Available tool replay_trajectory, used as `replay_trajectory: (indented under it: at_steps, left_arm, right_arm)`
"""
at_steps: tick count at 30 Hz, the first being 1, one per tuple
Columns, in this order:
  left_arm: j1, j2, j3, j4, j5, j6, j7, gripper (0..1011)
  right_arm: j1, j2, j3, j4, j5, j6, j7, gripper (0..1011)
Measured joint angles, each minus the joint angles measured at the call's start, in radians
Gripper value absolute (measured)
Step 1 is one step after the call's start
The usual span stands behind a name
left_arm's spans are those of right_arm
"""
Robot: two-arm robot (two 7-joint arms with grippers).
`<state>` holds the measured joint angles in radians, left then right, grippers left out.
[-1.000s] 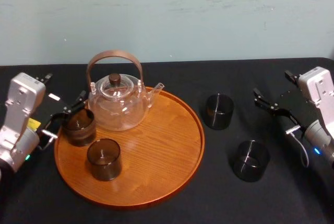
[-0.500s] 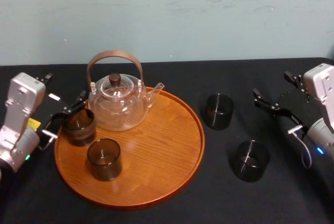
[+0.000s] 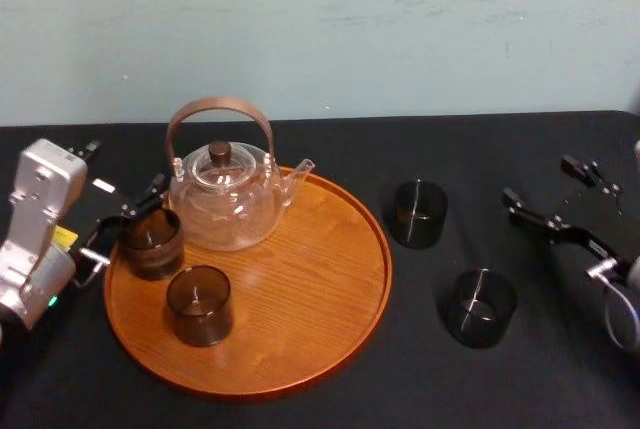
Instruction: Pick up the glass from the table and place it on the tray.
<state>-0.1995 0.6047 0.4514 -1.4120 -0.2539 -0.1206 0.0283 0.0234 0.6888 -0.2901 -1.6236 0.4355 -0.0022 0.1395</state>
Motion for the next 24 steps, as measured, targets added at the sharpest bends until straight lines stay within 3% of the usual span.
replay_trajectory:
  at_steps: [11, 24]
  left_arm:
    - [0.0, 0.0, 0.0, 0.0, 0.0, 0.0, 0.0, 1001]
    - [0.0, 0.0, 0.0, 0.0, 0.0, 0.0, 0.0, 1001]
  right_arm:
    - [-0.157, 0.093, 0.094, -0.095, 0.033, -0.018, 0.073, 1002]
    - [-0.283, 0.192, 0.162, -0.129, 0.035, -0.079, 0.214, 1003]
